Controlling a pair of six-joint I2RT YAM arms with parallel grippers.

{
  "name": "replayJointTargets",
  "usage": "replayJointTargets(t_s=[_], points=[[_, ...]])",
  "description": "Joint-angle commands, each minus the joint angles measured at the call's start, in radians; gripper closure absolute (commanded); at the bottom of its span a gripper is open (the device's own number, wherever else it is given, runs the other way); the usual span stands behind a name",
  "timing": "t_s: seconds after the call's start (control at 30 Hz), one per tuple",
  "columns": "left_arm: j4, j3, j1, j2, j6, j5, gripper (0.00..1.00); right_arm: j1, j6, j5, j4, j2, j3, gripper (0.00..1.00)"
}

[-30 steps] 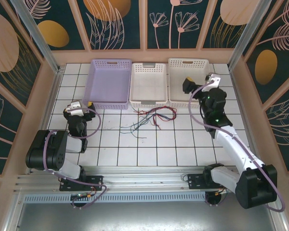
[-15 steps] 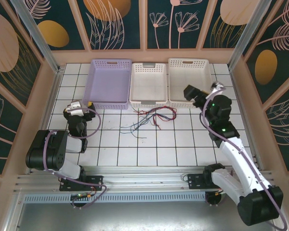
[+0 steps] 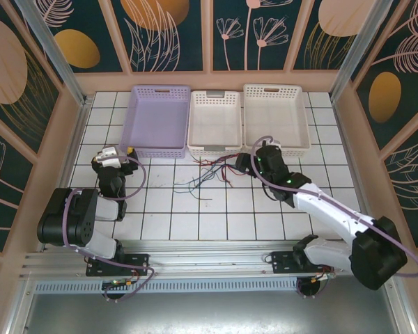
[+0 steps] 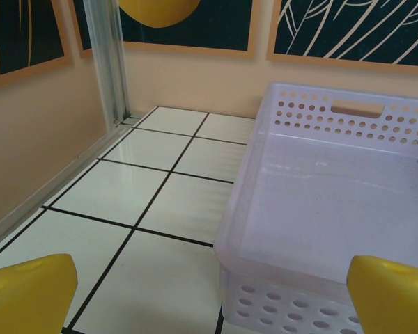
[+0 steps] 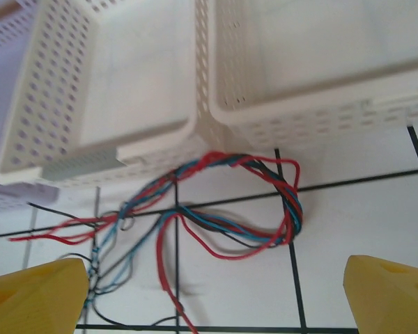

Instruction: Untangle the cables

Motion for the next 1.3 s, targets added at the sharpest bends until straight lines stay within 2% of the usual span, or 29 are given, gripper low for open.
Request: replayJointTargets(t_s=[0.0,0.37,0.43,0.5,0.6,0.83,0.97,1.27], points=[[0.02,0.004,0.007,-0.007,0.015,0.016,0.01,0.008,0.034,0.129,-0.066,0.046,-0.016,0.05],[0.019,0.004,0.007,-0.007,0.015,0.016,0.01,-0.001,-0.057,0.207,-0.004,0.319,0.037,0.07],[0.02,0.003,0.007,-0.007,0.014,0.016,0.01,-0.02,-0.056,0.205,-0.003,0.352,0.049,0.12],[0.019,0.003,0.007,-0.007,0.014,0.016,0.01,-0.039,-0.059,0.167,0.035,0.369,0.044,0.16],[0.019,0.003,0.007,-0.007,0.014,0.016,0.01,-0.058,-0.097,0.036,0.139,0.39,0.037,0.2],[0.018,0.004,0.007,-0.005,0.013,0.016,0.01,-0.123,-0.139,-0.009,0.203,0.449,0.071,0.27],[0.018,0.005,0.007,-0.007,0.015,0.016,0.01,-0.169,-0.132,-0.045,0.227,0.497,0.075,0.4],[0.01,-0.001,0.007,-0.028,0.004,-0.013,0.01,-0.196,-0.147,-0.117,0.317,0.556,0.06,0.54]])
